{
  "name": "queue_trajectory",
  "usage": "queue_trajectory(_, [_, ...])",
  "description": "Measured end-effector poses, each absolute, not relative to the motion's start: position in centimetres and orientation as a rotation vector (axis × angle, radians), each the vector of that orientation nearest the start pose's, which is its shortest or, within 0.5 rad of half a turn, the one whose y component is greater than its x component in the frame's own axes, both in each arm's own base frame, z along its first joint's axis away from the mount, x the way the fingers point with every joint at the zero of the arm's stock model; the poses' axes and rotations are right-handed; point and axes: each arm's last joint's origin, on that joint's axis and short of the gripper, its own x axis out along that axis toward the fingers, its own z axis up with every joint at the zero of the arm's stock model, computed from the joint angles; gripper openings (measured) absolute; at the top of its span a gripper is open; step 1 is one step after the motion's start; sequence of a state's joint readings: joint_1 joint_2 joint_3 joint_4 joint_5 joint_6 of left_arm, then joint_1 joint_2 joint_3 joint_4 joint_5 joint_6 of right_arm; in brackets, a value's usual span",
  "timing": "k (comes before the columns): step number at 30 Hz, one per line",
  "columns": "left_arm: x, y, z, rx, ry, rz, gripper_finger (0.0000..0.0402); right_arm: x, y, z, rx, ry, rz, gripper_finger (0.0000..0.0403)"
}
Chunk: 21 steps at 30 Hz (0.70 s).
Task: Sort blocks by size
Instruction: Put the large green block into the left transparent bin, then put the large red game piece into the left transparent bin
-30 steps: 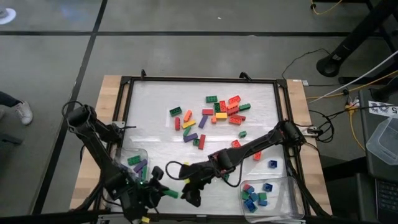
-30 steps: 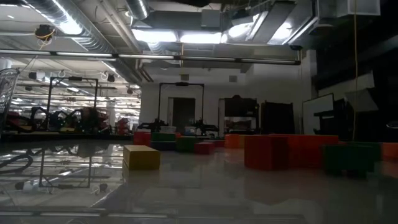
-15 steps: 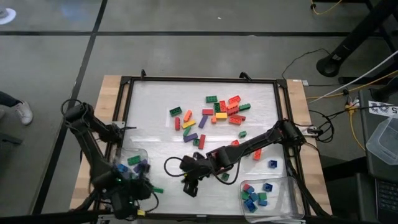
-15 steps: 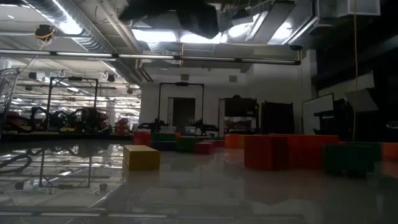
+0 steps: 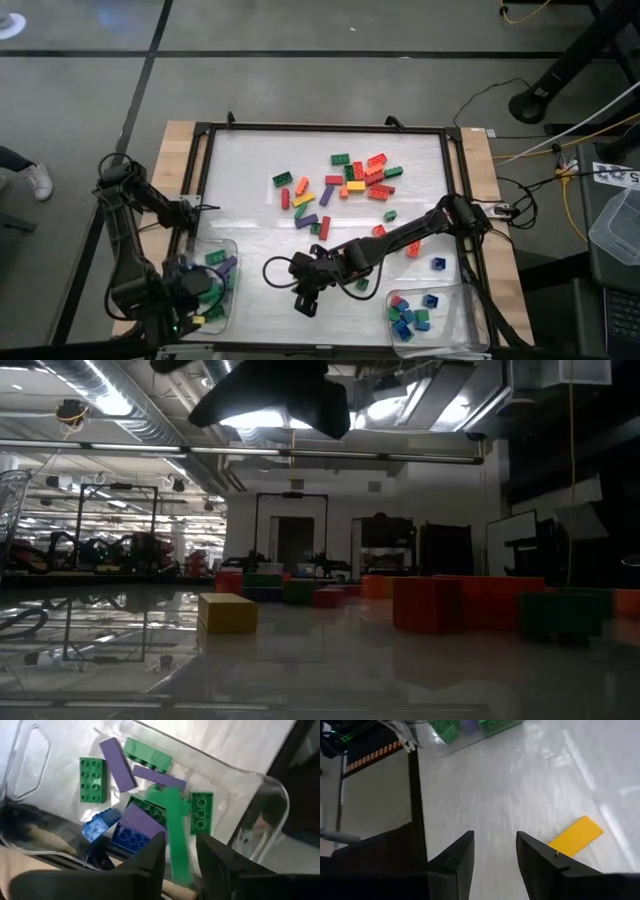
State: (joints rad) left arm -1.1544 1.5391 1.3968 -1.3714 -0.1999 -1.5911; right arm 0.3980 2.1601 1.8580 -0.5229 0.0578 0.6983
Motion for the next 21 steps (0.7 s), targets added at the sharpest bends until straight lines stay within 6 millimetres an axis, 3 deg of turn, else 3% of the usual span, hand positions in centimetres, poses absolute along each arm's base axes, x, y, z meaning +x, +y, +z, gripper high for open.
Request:
queue_trajectory(8, [11.6, -24.0, 29.6, -0.291, 1.332, 0.305, 0.0175, 45.0, 17.8, 23.4, 0.491, 0.901, 0.046, 0.0165])
queue_trajectory(12, [12.6, -23.5, 29.7, -0.166, 1.209, 0.268, 0.0189, 45.3, 16.8, 23.3, 0.506, 0.922, 0.053, 0.019])
queue_trajectory(16, [14.8, -22.2, 30.0, -0.105, 0.988, 0.361, 0.0188, 45.2, 14.7, 23.2, 0.515, 1.042, 0.136, 0.0199])
queue_trajectory(21, [18.7, -19.0, 30.1, -0.236, 0.918, 0.574, 0.0178, 44.0, 11.4, 24.5, 0.441, 1.113, 0.01, 0.02])
